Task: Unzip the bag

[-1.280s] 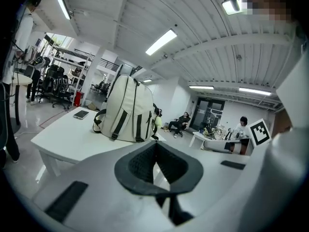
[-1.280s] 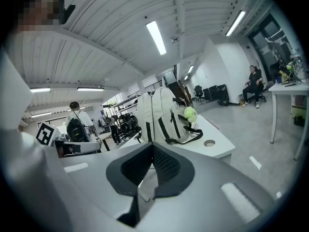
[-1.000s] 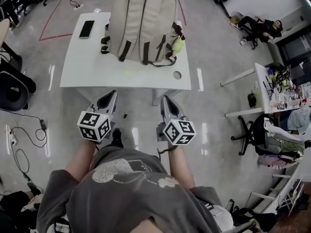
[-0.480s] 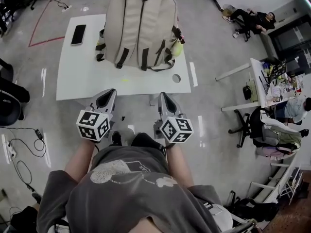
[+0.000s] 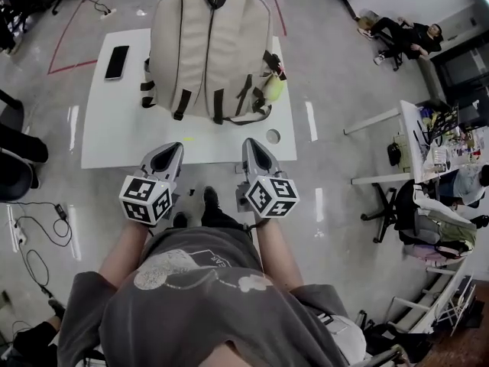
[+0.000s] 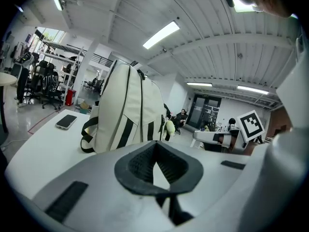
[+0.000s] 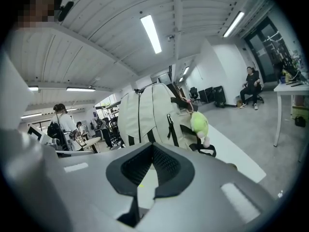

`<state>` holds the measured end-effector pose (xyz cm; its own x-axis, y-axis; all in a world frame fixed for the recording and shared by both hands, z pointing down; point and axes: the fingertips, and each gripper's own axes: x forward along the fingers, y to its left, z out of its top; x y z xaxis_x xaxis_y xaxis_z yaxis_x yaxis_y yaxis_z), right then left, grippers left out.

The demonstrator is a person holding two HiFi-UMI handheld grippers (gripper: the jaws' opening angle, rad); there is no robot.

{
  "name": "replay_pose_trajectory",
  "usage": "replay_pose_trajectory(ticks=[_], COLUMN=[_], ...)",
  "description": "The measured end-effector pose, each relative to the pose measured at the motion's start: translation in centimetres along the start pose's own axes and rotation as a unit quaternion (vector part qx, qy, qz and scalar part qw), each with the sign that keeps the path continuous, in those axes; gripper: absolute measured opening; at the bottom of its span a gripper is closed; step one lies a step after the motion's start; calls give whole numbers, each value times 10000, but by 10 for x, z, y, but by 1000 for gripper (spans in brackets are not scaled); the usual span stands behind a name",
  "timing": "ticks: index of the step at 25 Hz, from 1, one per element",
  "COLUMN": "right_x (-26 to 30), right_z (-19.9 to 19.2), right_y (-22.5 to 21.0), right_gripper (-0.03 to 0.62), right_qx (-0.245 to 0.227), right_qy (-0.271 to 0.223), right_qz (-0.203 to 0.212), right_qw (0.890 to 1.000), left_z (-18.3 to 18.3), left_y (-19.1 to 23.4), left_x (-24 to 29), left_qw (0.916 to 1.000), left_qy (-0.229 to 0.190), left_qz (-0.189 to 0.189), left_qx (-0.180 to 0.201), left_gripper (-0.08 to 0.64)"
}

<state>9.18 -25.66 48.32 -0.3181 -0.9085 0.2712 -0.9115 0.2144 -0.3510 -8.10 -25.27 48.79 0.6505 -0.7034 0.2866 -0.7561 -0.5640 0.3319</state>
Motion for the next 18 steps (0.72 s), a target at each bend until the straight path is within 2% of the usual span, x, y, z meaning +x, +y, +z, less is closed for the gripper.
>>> replay_pose_trajectory(ticks=[5, 10, 18], right_x=[32, 61, 107], right_z=[6, 12, 15], right_y=[-15, -34, -48], right_gripper=[0, 3, 83], right_qx=[-21, -59, -404], right_qy=[158, 299, 566], right_qz=[250, 177, 292], right_qw=[9996, 9994, 9972], left_z=[8, 15, 25], left_y=[4, 8, 16], left_x=[30, 57, 91], left_qw=[9998, 9995, 9991], left_qy=[-1, 7, -7], left_qz=[188, 293, 422], left_qx=[-35, -113, -41], left_gripper=[6, 6, 6])
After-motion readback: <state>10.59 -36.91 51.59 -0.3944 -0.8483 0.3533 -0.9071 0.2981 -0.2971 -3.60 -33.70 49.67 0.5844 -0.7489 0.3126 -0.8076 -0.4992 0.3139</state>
